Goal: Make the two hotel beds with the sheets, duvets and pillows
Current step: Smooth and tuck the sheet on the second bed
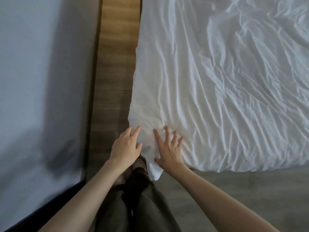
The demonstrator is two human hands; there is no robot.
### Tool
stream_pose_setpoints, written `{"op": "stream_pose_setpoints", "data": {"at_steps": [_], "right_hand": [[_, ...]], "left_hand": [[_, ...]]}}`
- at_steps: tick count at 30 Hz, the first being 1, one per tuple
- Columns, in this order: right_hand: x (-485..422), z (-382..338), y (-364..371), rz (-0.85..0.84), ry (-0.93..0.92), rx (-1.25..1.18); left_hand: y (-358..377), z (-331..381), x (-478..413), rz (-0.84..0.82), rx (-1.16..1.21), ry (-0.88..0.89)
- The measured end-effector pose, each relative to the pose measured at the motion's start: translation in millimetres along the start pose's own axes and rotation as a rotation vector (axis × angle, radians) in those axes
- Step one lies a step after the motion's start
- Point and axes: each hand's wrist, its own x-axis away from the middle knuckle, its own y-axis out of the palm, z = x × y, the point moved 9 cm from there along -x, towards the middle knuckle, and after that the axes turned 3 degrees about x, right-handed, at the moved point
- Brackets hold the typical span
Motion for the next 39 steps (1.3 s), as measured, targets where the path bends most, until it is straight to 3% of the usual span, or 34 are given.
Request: {"op": "stream_pose_setpoints", "data": {"at_steps": [4, 7, 11, 14, 17, 20, 25, 28, 30, 35, 39], "right_hand": [[-16, -3, -2, 0.136, -0.012, 0.08], [-15, 1, -15, 0.245, -0.049, -0.008], [-15, 4, -30, 0.127, -0.116, -0.165], [-3, 19, -50, 0.078, -0.053, -0.391], [31, 57, -85, 0.205, 0.049, -0.646], [77, 97, -131, 0.397, 0.147, -0.762], [114, 124, -174, 0.528, 0.219, -0.831], [123, 132, -183, 0.551, 0.212, -0.898], [127, 138, -185, 0.576, 0.219, -0.932], [133, 144, -177, 0.655, 0.274, -0.836], [133, 109, -152, 0.607, 0.245, -0.712]], "left_hand": [[32, -5, -19, -0.096, 0.011, 0.008], [43, -3, -19, -0.124, 0.037, 0.027], [51, -1, -5, -0.154, 0.064, 0.056], [45, 4, 3, -0.149, 0.078, 0.079], [30, 17, 14, -0.14, 0.087, 0.083], [8, 48, 25, -0.03, 0.105, 0.138], [2, 120, 21, -0.043, 0.222, 0.125], [-10, 135, 7, 0.084, 0.305, 0.133], [-23, 140, -1, 0.18, 0.371, 0.246], [-59, 144, 5, 0.257, 0.14, 0.484], [-76, 138, 17, 0.118, 0.076, 0.536]]}}
